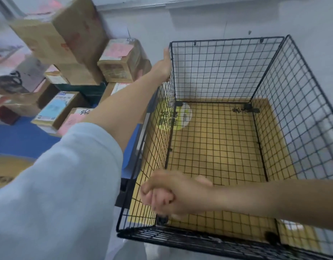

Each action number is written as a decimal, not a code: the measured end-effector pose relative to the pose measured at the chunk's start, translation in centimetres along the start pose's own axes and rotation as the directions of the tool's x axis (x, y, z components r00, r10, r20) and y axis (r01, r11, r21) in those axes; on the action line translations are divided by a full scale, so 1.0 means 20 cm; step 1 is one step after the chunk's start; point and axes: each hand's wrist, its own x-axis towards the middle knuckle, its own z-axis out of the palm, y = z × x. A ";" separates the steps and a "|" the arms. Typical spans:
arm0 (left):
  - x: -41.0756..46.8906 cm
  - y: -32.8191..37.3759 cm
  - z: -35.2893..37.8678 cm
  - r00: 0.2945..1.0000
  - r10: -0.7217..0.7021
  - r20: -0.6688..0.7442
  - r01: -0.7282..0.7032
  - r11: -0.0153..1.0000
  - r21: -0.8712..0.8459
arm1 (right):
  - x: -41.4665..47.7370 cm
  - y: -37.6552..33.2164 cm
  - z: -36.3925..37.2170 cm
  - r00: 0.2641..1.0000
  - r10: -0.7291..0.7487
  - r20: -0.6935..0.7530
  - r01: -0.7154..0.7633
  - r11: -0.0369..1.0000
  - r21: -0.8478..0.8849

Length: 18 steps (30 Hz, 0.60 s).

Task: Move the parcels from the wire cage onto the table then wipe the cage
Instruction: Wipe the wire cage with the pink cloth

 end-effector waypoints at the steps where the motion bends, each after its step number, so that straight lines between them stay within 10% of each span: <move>1: 0.01 0.00 0.00 1.000 0.006 -0.004 -0.006 1.000 0.004 | -0.01 -0.02 0.03 0.995 -0.053 0.083 0.055 0.998 -0.017; 18: 0.00 0.01 -0.01 1.000 -0.001 -0.031 0.004 0.995 0.102 | 0.12 0.05 -0.21 0.983 -0.086 0.164 0.094 0.994 -0.047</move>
